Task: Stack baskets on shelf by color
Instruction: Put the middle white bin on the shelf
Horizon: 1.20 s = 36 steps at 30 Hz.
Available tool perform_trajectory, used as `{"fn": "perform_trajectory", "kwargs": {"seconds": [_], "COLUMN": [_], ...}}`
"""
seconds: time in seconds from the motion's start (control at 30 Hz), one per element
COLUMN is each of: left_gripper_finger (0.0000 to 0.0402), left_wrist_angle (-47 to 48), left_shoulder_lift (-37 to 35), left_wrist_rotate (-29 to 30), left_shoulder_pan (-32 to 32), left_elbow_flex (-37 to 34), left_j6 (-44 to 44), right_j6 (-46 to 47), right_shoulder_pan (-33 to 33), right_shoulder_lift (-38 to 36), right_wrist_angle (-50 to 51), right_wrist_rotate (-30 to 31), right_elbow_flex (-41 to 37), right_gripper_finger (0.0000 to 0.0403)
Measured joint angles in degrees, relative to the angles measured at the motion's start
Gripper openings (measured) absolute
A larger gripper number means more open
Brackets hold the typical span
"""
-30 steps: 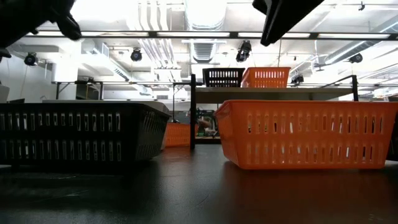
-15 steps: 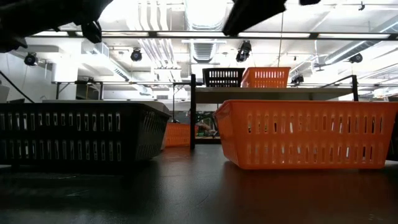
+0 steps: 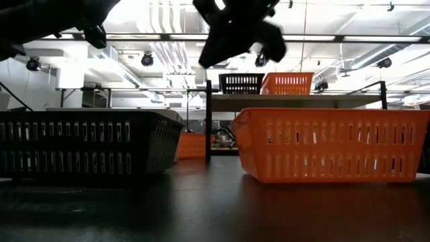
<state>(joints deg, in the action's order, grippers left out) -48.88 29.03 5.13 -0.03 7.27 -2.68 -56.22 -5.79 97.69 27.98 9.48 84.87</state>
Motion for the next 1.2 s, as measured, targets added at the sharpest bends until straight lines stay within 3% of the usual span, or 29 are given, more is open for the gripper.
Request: {"fn": "perform_trajectory", "kwargs": {"seconds": [0.17, 0.43, 0.7, 0.9, 1.2], "left_gripper_finger": [0.0000, 0.0000, 0.0000, 0.0000, 0.0000], "left_wrist_angle": [-0.09, -0.22, -0.15, -0.09, -0.13], "left_shoulder_lift": [-0.89, -2.89, -3.64, -3.70, -3.73], "left_wrist_rotate": [0.06, 0.13, 0.13, 0.11, 0.11], "left_shoulder_pan": [0.02, 0.02, 0.02, 0.00, 0.00], "left_elbow_flex": [-0.06, -0.13, -0.15, -0.17, -0.17], "left_j6": [0.31, 2.04, 2.05, 2.10, 2.10], "right_j6": [-1.46, -3.36, -12.12, -22.56, -23.05], "right_shoulder_pan": [2.02, 3.09, 3.15, 3.30, 4.30], "right_shoulder_lift": [3.47, 9.22, 13.69, 14.73, 14.95], "right_wrist_angle": [-0.03, -3.52, -4.32, -2.99, -2.90], "right_wrist_rotate": [-0.51, -0.34, 10.64, 4.90, -2.03], "right_elbow_flex": [1.81, 4.03, 6.89, 6.89, 6.89], "right_gripper_finger": [0.0054, 0.0128, 0.0143, 0.0139, 0.0115]}}
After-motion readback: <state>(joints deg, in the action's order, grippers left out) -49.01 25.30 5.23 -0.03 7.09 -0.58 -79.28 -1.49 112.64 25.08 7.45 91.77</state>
